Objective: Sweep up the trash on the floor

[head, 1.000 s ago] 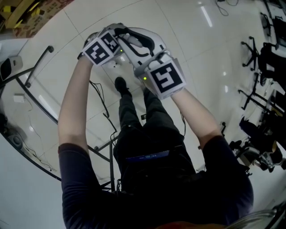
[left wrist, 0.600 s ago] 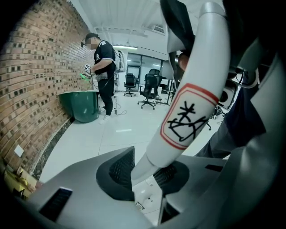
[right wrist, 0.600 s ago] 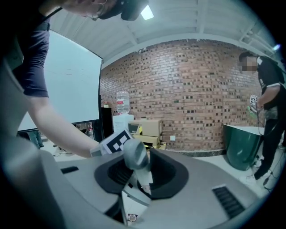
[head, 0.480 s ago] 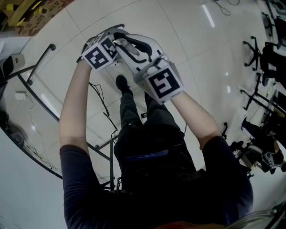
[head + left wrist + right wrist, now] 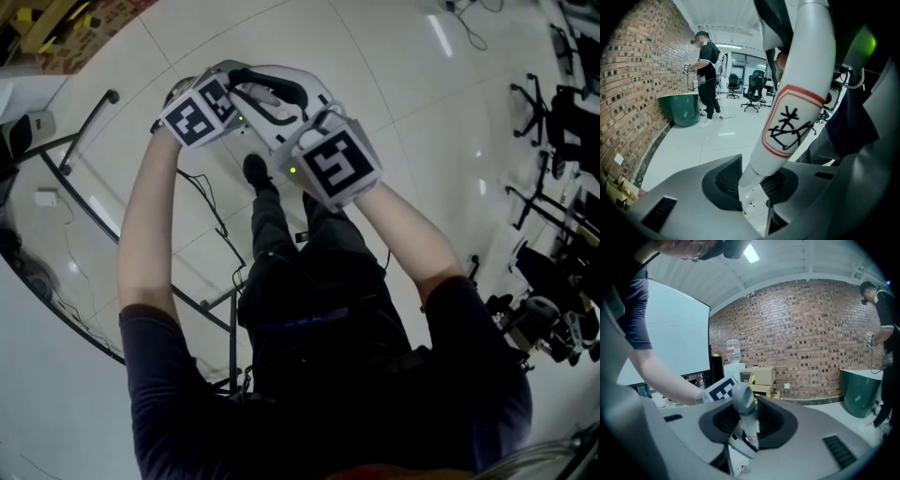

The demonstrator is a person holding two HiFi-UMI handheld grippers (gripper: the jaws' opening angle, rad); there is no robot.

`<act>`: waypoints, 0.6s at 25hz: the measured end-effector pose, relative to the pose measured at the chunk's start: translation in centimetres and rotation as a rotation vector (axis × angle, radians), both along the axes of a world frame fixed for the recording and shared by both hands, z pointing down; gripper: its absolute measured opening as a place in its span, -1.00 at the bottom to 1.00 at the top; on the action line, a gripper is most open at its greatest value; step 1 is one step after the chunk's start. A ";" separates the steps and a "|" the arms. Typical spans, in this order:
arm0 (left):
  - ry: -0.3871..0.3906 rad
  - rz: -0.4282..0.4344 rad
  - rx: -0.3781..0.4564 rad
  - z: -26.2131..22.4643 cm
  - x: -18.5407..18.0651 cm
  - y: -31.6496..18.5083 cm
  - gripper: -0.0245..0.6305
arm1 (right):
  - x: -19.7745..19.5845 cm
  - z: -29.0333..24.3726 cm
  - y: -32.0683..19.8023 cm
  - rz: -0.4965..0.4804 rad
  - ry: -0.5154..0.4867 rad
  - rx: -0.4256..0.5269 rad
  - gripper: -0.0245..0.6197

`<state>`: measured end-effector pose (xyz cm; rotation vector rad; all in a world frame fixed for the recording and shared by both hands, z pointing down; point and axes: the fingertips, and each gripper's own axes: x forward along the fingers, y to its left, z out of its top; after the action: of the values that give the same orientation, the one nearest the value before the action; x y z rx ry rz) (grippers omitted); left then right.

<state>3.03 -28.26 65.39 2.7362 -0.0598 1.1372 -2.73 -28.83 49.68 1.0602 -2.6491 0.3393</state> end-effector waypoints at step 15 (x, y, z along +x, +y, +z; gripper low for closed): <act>-0.008 0.036 0.010 -0.9 0.0 1.2 -0.74 | -0.1 -1.0 0.4 -0.025 -0.002 0.012 -0.58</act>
<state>3.01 -27.10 64.51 2.7523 -0.0175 1.1603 -2.85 -28.40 48.71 1.0295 -2.6671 0.3191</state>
